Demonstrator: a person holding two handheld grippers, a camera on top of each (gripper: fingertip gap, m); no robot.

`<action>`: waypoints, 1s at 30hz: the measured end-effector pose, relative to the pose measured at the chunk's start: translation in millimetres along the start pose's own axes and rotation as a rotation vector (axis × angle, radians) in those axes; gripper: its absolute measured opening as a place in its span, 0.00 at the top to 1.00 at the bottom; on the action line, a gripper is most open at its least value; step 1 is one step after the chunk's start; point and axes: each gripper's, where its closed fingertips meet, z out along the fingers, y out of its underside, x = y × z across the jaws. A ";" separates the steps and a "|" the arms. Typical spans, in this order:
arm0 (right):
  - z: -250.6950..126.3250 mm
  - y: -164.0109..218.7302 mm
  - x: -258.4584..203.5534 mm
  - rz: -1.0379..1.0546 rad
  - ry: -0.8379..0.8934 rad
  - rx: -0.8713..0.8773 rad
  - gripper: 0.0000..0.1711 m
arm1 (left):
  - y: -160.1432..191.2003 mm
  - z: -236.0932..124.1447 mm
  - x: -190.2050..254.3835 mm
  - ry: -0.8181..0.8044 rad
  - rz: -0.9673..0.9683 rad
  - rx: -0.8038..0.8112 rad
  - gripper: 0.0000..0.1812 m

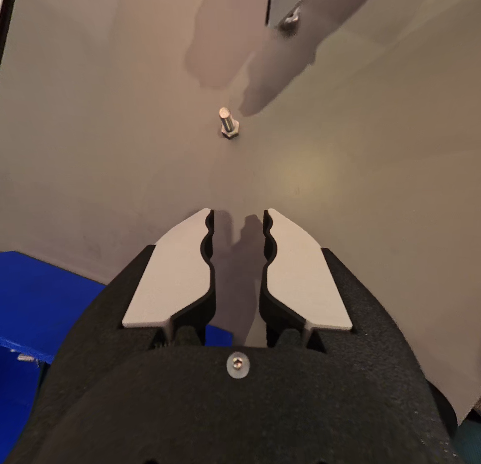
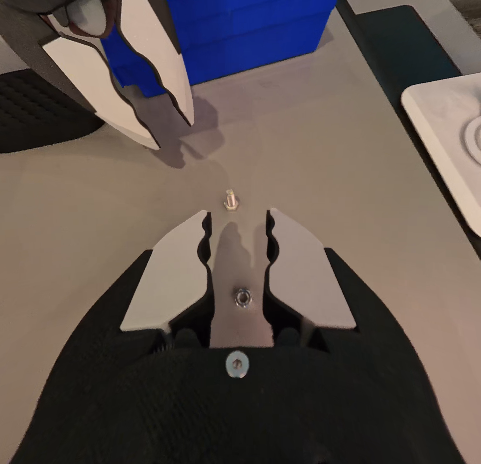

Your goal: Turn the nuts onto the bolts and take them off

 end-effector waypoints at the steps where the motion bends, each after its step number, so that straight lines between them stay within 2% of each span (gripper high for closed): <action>1: -6.3 0.4 1.4 -0.003 0.012 0.000 0.76 | -1.6 0.9 -1.4 -0.008 -0.009 -0.007 0.81; 8: -33.9 -3.8 3.1 0.008 0.022 0.033 0.76 | -17.4 -1.4 -5.5 0.001 -0.020 0.007 0.81; 16: -14.8 6.7 -2.9 -0.021 0.005 -0.026 0.76 | -24.8 0.0 -8.8 -0.034 -0.023 0.028 0.81; 30: -12.0 8.1 -6.2 -0.019 -0.009 -0.033 0.76 | -27.0 -7.3 -16.0 -0.092 -0.022 0.039 0.80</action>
